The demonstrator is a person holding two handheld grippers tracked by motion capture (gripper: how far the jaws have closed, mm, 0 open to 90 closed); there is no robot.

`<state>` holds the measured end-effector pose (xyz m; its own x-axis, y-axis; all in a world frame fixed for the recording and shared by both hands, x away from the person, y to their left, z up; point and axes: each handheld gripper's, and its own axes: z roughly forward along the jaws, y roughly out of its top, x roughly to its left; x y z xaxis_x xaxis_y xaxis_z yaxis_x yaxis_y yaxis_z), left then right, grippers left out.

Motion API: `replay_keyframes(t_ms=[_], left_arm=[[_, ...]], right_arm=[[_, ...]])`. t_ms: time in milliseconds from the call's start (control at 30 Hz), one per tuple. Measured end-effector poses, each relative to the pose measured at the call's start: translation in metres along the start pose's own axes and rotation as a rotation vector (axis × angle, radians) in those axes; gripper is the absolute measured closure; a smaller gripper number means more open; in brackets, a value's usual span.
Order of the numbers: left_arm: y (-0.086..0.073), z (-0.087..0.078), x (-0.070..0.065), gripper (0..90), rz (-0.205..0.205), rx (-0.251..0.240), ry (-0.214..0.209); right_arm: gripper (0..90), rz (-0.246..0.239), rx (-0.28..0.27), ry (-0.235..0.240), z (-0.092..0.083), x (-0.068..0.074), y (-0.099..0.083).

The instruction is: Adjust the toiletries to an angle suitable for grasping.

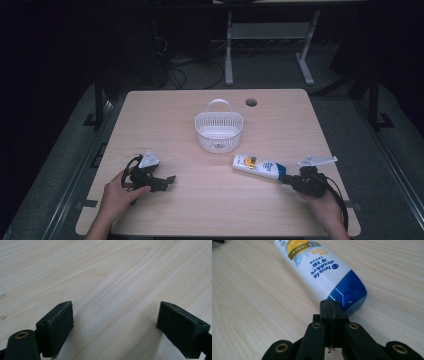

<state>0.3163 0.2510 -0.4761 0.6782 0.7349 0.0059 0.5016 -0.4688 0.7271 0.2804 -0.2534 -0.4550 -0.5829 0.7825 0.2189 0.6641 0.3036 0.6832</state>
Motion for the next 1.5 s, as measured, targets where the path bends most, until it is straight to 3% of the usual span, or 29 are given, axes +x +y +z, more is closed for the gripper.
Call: replay_keyframes(t_ms=[567, 733, 933, 1233, 1500], left_arm=[[0.0, 0.0, 0.0, 13.3, 0.001, 0.002, 0.0], [0.0, 0.0, 0.0, 13.3, 0.002, 0.005, -0.002], [0.0, 0.0, 0.0, 13.3, 0.003, 0.005, -0.001], [0.0, 0.0, 0.0, 13.3, 0.002, 0.004, -0.002], [0.0, 0.0, 0.0, 13.3, 0.003, 0.004, -0.002]], right_arm=[[89.6, 0.018, 0.028, -0.076, 0.013, -0.02, 0.009], [89.6, 0.043, -0.012, -0.041, 0.006, -0.017, 0.012], [89.6, 0.051, -0.037, -0.022, 0.003, -0.008, 0.03], [89.5, 0.028, -0.06, 0.007, 0.015, 0.001, 0.058], [89.6, 0.061, -0.044, 0.035, 0.033, 0.003, 0.084]])
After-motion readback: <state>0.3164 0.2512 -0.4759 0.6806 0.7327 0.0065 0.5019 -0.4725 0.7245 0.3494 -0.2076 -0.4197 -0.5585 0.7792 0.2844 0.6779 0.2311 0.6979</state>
